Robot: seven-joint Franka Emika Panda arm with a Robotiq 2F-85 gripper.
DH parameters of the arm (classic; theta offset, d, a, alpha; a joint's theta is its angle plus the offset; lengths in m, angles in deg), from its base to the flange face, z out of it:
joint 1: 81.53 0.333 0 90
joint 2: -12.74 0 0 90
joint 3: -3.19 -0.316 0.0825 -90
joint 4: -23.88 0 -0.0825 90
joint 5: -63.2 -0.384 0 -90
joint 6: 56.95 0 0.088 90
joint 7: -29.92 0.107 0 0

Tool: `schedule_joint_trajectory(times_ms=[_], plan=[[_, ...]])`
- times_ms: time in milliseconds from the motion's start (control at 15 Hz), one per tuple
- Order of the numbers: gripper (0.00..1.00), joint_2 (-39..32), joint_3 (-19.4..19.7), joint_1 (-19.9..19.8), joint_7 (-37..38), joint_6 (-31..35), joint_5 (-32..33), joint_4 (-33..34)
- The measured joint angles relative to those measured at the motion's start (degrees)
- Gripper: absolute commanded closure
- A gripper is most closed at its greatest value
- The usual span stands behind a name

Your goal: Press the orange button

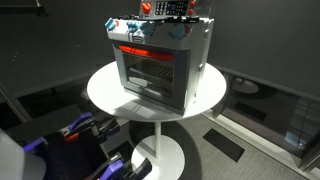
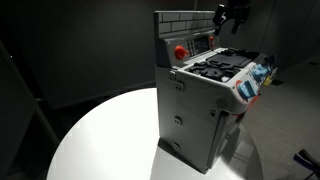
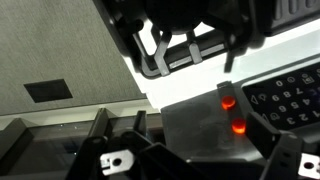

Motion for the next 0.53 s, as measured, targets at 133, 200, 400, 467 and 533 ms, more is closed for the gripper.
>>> schedule_joint_trajectory(times_ms=[133, 200, 400, 467, 533], plan=[[0.00, 0.69, 0.00, -0.02, -0.10, -0.98, -0.05, -0.43], [0.00, 1.09, 0.00, -0.03, -0.30, -1.86, -0.16, -0.75], [0.00, 2.83, 0.00, -0.08, -1.61, -5.13, -0.88, -2.07], [0.00, 3.64, 0.00, -0.11, -2.46, -6.67, -1.29, -2.52], [0.00, 4.55, 0.00, -0.12, -3.33, -8.38, -1.54, -2.97]])
